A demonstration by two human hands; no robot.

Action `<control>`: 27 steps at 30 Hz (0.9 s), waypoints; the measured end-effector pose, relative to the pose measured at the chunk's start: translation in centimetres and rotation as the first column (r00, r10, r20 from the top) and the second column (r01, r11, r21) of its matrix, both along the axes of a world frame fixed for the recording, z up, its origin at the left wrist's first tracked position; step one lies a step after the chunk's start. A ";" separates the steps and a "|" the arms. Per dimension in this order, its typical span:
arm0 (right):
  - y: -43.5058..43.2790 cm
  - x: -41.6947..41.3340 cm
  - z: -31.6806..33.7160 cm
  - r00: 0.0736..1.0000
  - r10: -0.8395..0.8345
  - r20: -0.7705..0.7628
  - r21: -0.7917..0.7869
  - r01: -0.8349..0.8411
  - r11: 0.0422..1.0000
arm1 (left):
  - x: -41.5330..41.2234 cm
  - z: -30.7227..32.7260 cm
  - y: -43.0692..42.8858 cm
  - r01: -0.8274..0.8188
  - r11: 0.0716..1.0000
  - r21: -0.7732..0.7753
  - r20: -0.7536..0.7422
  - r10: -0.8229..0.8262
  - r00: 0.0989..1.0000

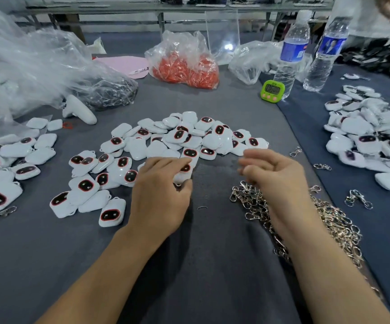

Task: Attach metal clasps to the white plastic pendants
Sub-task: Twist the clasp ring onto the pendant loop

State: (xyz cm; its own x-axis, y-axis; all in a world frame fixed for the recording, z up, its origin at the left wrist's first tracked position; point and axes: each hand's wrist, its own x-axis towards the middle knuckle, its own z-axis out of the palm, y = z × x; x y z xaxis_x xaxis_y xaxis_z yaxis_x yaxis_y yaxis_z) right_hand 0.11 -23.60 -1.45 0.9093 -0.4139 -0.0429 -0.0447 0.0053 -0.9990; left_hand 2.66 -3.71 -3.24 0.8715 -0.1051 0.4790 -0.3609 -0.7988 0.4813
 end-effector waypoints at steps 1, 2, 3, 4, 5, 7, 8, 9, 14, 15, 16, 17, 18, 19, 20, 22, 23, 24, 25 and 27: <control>0.4 0.1 -0.3 1.000 0.014 -0.028 -0.283 -0.021 0.959 | 0.1 0.0 0.0 0.000 0.999 0.045 -0.056 0.003 0.998; 0.9 0.1 -0.6 0.997 0.044 -0.064 -0.506 -0.071 0.860 | 0.1 0.0 0.1 -0.001 0.996 0.087 -0.109 0.011 0.994; 1.3 -0.1 -0.8 0.992 0.068 -0.103 -0.659 -0.119 0.743 | 0.3 0.0 0.1 0.001 0.993 0.115 -0.150 0.016 0.988; 1.7 -0.3 -1.0 0.988 0.090 -0.126 -0.745 -0.155 0.649 | 0.4 0.0 0.2 0.012 0.992 0.123 -0.177 0.010 0.984; 2.0 -0.5 -1.2 0.983 0.115 -0.142 -0.784 -0.183 0.593 | 0.4 0.0 0.2 0.028 0.993 0.115 -0.190 -0.006 0.982; 2.4 -0.6 -1.0 0.973 0.164 -0.160 -0.788 -0.226 0.573 | 0.4 0.0 0.2 0.036 0.996 0.077 -0.193 -0.021 0.981; 2.5 -0.6 -0.8 0.970 0.174 -0.170 -0.774 -0.241 0.586 | 0.3 0.1 0.2 0.015 0.998 0.058 -0.179 -0.004 0.984; 2.4 -0.6 -0.7 0.968 0.179 -0.176 -0.763 -0.249 0.597 | 0.3 0.1 0.2 -0.017 0.999 0.040 -0.158 0.023 0.987; 2.9 -1.2 -0.5 0.936 0.318 -0.152 -0.683 -0.332 0.651 | 0.1 0.0 0.3 -0.081 0.989 -0.127 -0.168 0.059 0.984; 3.2 -1.2 -0.6 0.922 0.366 -0.130 -0.616 -0.364 0.699 | 0.1 0.0 0.3 -0.079 0.985 -0.151 -0.162 0.055 0.985; 3.7 -1.2 -0.8 0.916 0.390 -0.099 -0.538 -0.378 0.753 | 0.1 0.0 0.2 -0.081 0.980 -0.182 -0.153 0.053 0.987; 4.1 -1.0 -1.0 0.924 0.377 -0.057 -0.461 -0.359 0.811 | 0.1 0.0 0.1 -0.085 0.971 -0.225 -0.148 0.052 0.988; 4.4 -0.9 -1.2 0.944 0.329 -0.010 -0.390 -0.307 0.868 | 0.1 0.1 0.1 -0.084 0.956 -0.280 -0.152 0.042 0.987; 4.6 -0.6 -1.4 0.964 0.265 0.032 -0.318 -0.241 0.917 | 0.1 0.1 0.1 -0.066 0.933 -0.353 -0.162 0.008 0.987; 4.6 -0.4 -1.5 0.976 0.210 0.060 -0.244 -0.190 0.951 | 0.1 0.2 0.0 -0.031 0.901 -0.432 -0.168 -0.047 0.985; 4.2 -0.1 -1.7 0.980 0.187 0.065 -0.183 -0.173 0.968 | -0.2 0.5 -0.1 0.064 0.834 -0.548 -0.143 -0.169 0.975; 4.1 0.0 -1.8 0.973 0.226 0.055 -0.198 -0.211 0.957 | -0.3 0.6 -0.2 0.107 0.809 -0.577 -0.130 -0.221 0.967; 4.0 0.0 -1.8 0.960 0.276 0.040 -0.206 -0.263 0.943 | -0.4 0.7 -0.4 0.133 0.803 -0.580 -0.133 -0.255 0.958; 4.1 -0.1 -1.8 0.949 0.314 0.022 -0.198 -0.304 0.932 | -0.5 0.6 -0.5 0.142 0.817 -0.559 -0.145 -0.265 0.953; 4.2 -0.1 -1.9 0.953 0.304 -0.010 -0.222 -0.298 0.928 | -0.8 0.6 -0.7 0.118 0.872 -0.474 -0.164 -0.219 0.962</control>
State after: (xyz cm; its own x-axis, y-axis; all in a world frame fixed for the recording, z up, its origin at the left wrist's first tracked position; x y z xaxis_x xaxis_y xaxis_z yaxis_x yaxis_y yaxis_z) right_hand -0.04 -19.42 -3.37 0.9923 -0.1170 0.0409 0.0139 -0.2230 -0.9747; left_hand 1.83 -4.36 -2.67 0.9440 -0.0735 0.3217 -0.3228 -0.4073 0.8543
